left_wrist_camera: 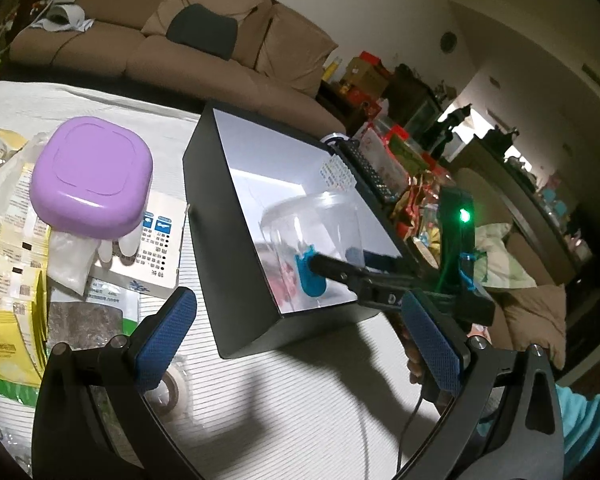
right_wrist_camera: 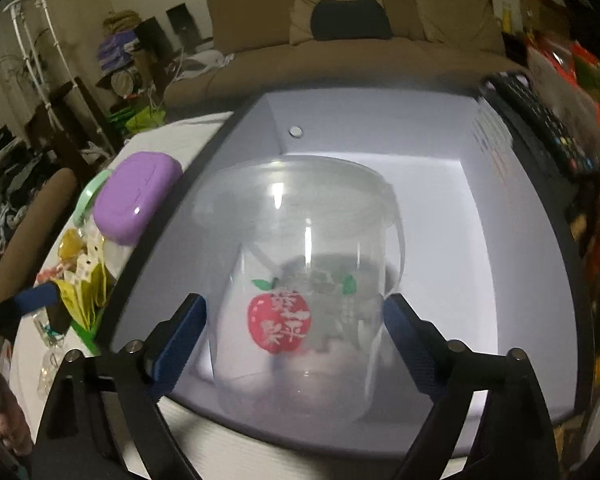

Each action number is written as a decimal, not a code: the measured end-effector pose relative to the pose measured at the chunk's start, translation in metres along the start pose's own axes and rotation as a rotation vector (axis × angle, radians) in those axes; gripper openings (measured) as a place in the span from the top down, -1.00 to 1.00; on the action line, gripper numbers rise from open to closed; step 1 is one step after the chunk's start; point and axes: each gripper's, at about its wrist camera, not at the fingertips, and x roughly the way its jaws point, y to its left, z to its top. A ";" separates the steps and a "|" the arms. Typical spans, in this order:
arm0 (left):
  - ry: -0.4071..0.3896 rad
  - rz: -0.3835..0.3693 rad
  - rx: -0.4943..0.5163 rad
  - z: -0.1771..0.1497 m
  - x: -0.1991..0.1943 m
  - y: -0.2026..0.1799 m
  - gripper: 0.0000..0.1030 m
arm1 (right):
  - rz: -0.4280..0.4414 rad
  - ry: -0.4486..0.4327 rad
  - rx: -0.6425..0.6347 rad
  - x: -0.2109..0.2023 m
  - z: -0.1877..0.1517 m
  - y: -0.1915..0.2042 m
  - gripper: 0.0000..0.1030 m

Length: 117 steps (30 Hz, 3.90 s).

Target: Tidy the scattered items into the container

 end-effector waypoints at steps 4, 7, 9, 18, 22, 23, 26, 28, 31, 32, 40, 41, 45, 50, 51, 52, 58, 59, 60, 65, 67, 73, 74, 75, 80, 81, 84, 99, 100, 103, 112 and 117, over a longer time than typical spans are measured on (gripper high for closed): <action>-0.007 -0.010 -0.015 0.001 -0.004 0.002 -1.00 | 0.046 0.106 0.025 0.002 0.002 -0.007 -0.64; -0.005 -0.012 -0.018 0.001 -0.005 0.002 -1.00 | 0.096 0.145 0.074 -0.009 0.023 -0.016 -0.73; -0.002 -0.016 -0.017 0.001 -0.005 0.003 -1.00 | 0.091 0.166 0.111 -0.013 0.042 -0.024 -0.82; 0.013 -0.018 0.006 -0.001 -0.003 -0.001 -1.00 | 0.073 0.379 -0.028 0.031 0.117 -0.020 -0.83; 0.009 -0.026 -0.007 0.001 -0.004 0.002 -1.00 | 0.031 0.351 -0.001 0.033 0.116 -0.029 -0.83; 0.010 -0.027 -0.012 0.001 -0.004 0.003 -1.00 | 0.033 0.330 0.007 0.028 0.114 -0.033 -0.83; 0.013 -0.032 -0.017 0.000 -0.003 0.005 -1.00 | -0.034 0.290 -0.014 0.016 0.104 -0.052 -0.82; 0.018 -0.031 -0.017 -0.001 -0.001 0.005 -1.00 | -0.030 0.286 0.003 0.012 0.098 -0.065 -0.82; 0.024 -0.030 -0.016 -0.001 0.003 0.003 -1.00 | 0.064 0.281 0.097 0.009 0.098 -0.075 -0.84; 0.026 -0.030 -0.013 -0.001 0.004 0.001 -1.00 | 0.049 0.288 0.087 0.011 0.101 -0.071 -0.84; 0.037 -0.029 0.014 -0.004 0.009 -0.007 -1.00 | -0.260 0.586 -0.092 0.082 0.089 -0.038 -1.00; 0.037 -0.032 0.010 -0.004 0.010 -0.006 -1.00 | -0.269 0.592 -0.102 0.087 0.090 -0.035 -1.00; 0.037 -0.035 0.004 -0.004 0.007 -0.005 -1.00 | -0.282 0.602 -0.048 0.095 0.107 -0.037 -1.00; 0.015 -0.048 -0.005 -0.001 -0.001 -0.004 -1.00 | -0.268 0.541 -0.061 0.086 0.111 -0.032 -0.99; 0.011 -0.050 -0.007 0.000 -0.002 -0.003 -1.00 | -0.242 0.499 -0.064 0.079 0.112 -0.028 -0.98; 0.008 -0.052 -0.010 0.000 -0.003 -0.003 -1.00 | -0.212 0.452 -0.059 0.071 0.114 -0.025 -0.97; 0.010 -0.043 -0.016 0.000 -0.005 -0.001 -1.00 | -0.117 0.293 -0.010 0.037 0.114 -0.012 -0.93; 0.009 -0.043 -0.015 0.000 -0.006 -0.001 -1.00 | -0.111 0.267 -0.021 0.029 0.111 -0.008 -0.93; 0.006 -0.044 -0.015 0.001 -0.007 -0.001 -1.00 | -0.108 0.254 -0.044 0.023 0.105 -0.004 -0.93; 0.002 -0.054 -0.027 0.002 -0.008 0.001 -1.00 | -0.182 0.263 -0.191 0.026 0.079 0.011 -0.89; 0.009 -0.053 -0.025 0.001 -0.007 0.000 -1.00 | -0.190 0.273 -0.224 0.024 0.064 0.016 -0.80; 0.014 -0.054 -0.014 -0.001 -0.007 -0.003 -1.00 | -0.135 0.319 -0.144 0.014 0.033 -0.007 -0.73; 0.013 -0.055 -0.015 -0.001 -0.008 -0.003 -1.00 | -0.111 0.323 -0.102 0.011 0.036 -0.012 -0.76; 0.013 -0.054 -0.015 -0.002 -0.008 -0.003 -1.00 | -0.083 0.316 -0.065 0.008 0.040 -0.017 -0.76; 0.009 -0.051 -0.020 -0.002 -0.012 0.000 -1.00 | -0.056 0.325 -0.029 0.017 0.083 -0.024 -0.94; 0.007 -0.051 -0.024 -0.002 -0.012 0.002 -1.00 | -0.070 0.343 -0.060 0.026 0.096 -0.020 -0.94; 0.004 -0.053 -0.031 -0.001 -0.013 0.005 -1.00 | -0.147 0.373 -0.206 0.047 0.126 0.001 -0.94; 0.024 -0.036 -0.053 0.000 -0.001 0.017 -1.00 | -0.373 0.654 -0.576 0.148 0.140 0.038 -1.00; 0.025 -0.036 -0.051 0.000 -0.002 0.016 -1.00 | -0.388 0.660 -0.596 0.150 0.137 0.038 -1.00; 0.026 -0.037 -0.048 -0.001 -0.002 0.015 -1.00 | -0.387 0.703 -0.582 0.158 0.128 0.028 -1.00; 0.032 -0.035 -0.050 -0.001 -0.001 0.015 -1.00 | -0.345 0.539 -0.428 0.141 0.140 0.016 -0.98; 0.023 -0.043 -0.057 0.002 -0.002 0.016 -1.00 | -0.251 0.396 -0.324 0.094 0.140 0.015 -0.98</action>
